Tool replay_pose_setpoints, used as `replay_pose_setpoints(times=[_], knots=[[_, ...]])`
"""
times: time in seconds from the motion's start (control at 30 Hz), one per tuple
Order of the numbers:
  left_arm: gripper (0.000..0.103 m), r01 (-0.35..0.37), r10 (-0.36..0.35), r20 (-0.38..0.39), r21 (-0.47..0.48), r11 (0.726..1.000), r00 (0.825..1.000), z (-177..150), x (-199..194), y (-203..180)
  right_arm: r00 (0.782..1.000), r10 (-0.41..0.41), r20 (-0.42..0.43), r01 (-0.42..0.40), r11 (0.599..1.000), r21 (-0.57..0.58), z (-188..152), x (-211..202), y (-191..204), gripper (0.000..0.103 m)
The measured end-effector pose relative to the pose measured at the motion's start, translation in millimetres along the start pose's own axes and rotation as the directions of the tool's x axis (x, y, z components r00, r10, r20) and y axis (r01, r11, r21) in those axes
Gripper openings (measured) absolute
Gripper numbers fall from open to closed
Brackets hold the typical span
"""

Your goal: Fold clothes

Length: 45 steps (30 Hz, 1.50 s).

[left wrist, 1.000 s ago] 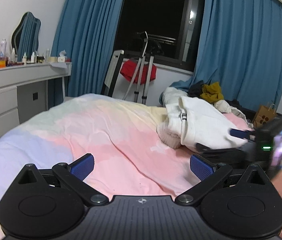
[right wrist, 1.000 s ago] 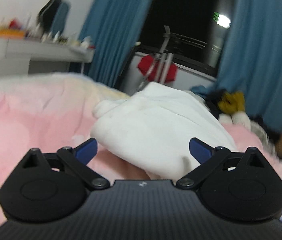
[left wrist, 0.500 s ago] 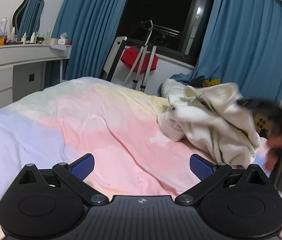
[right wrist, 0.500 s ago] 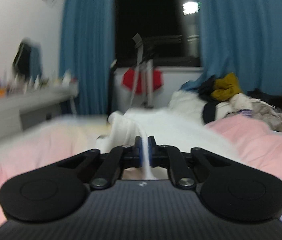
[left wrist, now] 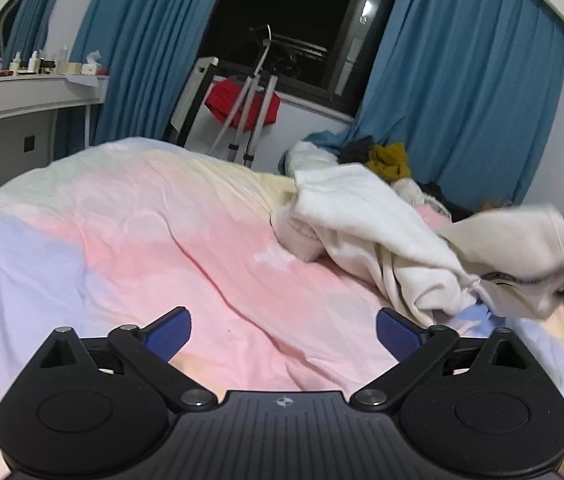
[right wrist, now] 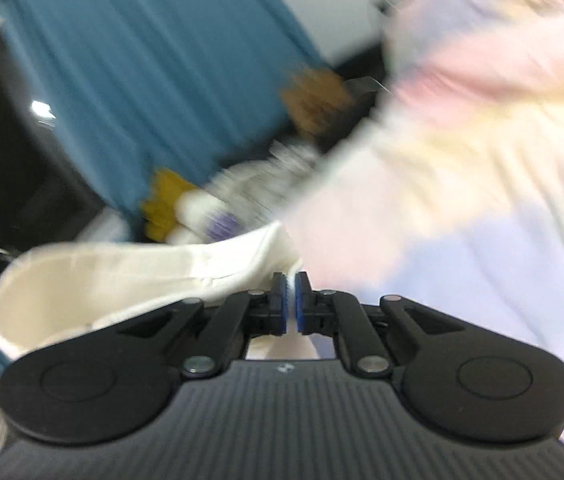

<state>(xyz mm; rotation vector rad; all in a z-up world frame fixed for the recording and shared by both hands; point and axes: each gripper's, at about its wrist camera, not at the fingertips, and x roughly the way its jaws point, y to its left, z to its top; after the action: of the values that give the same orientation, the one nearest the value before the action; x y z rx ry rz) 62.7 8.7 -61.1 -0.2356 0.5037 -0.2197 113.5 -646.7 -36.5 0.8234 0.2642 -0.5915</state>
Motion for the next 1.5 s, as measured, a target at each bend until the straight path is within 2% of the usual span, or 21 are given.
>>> replay_pose_setpoints(times=[0.1, 0.23, 0.3, 0.4, 0.47, 0.6, 0.67, 0.73, 0.8, 0.83, 0.9, 1.03, 1.2, 1.27, 1.37, 1.5], knots=[[0.097, 0.024, -0.026, -0.049, -0.046, 0.999, 0.998, 4, 18, 0, 0.993, -0.064, -0.099, 0.074, 0.993, 0.095, -12, 12, -24, 0.010], [0.097, 0.079, -0.088, -0.067, -0.133, 0.988, 0.994, 24, 54, -3, 0.993, -0.083, -0.086, 0.091, 0.992, 0.088, -24, -11, -5, 0.012], [0.097, 0.106, -0.119, -0.059, -0.190, 0.976, 0.991, 37, 76, -4, 0.994, -0.080, -0.070, 0.086, 0.992, 0.089, -26, -32, 2, 0.024], [0.098, 0.136, -0.147, -0.021, -0.277, 0.951, 0.989, 55, 112, -7, 0.998, -0.058, -0.023, 0.059, 0.995, 0.075, -26, -65, 6, 0.068], [0.098, 0.139, -0.146, 0.005, -0.327, 0.935, 0.989, 67, 136, -7, 0.999, -0.030, 0.033, 0.029, 0.999, 0.045, -29, -85, 11, 0.084], [0.097, 0.141, -0.145, 0.020, -0.401, 0.905, 0.989, 89, 181, -5, 0.990, 0.087, 0.107, -0.081, 0.995, -0.067, -36, -104, 37, 0.084], [0.089, 0.138, -0.141, 0.022, -0.409, 0.902, 0.990, 98, 199, -6, 0.981, 0.138, 0.140, -0.120, 0.984, -0.128, -45, -107, 51, 0.084], [0.063, 0.115, -0.119, 0.014, -0.389, 0.914, 0.993, 106, 212, -10, 0.975, 0.186, 0.122, -0.160, 0.967, -0.200, -57, -101, 65, 0.084], [0.042, 0.097, -0.102, 0.006, -0.364, 0.926, 0.995, 114, 214, -13, 0.972, 0.223, 0.069, -0.200, 0.949, -0.245, -73, -91, 75, 0.084], [0.035, 0.109, -0.113, 0.009, -0.342, 0.933, 0.994, 117, 207, -16, 0.970, 0.240, 0.040, -0.222, 0.939, -0.264, -81, -86, 80, 0.084], [0.028, 0.134, -0.136, 0.013, -0.297, 0.945, 0.991, 124, 193, -22, 0.962, 0.272, -0.021, -0.266, 0.917, -0.298, -95, -77, 89, 0.084], [0.018, 0.182, -0.182, 0.018, -0.207, 0.961, 0.983, 138, 166, -34, 0.940, 0.304, -0.156, -0.340, 0.885, -0.319, -110, -64, 104, 0.083], [0.015, 0.277, -0.275, 0.063, -0.037, 0.960, 0.959, 132, 70, -63, 0.911, 0.344, -0.228, -0.399, 0.876, -0.270, -107, -72, 107, 0.084], [0.015, 0.310, -0.312, 0.069, 0.038, 0.950, 0.947, 113, 22, -80, 0.896, 0.365, -0.253, -0.424, 0.873, -0.242, -103, -77, 107, 0.084], [0.015, 0.349, -0.354, 0.049, 0.099, 0.932, 0.934, 76, -41, -102, 0.866, 0.407, -0.291, -0.472, 0.857, -0.208, -97, -86, 106, 0.084], [0.015, 0.402, -0.398, -0.060, 0.081, 0.912, 0.915, 15, -98, -118, 0.824, 0.438, -0.360, -0.529, 0.822, -0.211, -99, -99, 111, 0.084]])
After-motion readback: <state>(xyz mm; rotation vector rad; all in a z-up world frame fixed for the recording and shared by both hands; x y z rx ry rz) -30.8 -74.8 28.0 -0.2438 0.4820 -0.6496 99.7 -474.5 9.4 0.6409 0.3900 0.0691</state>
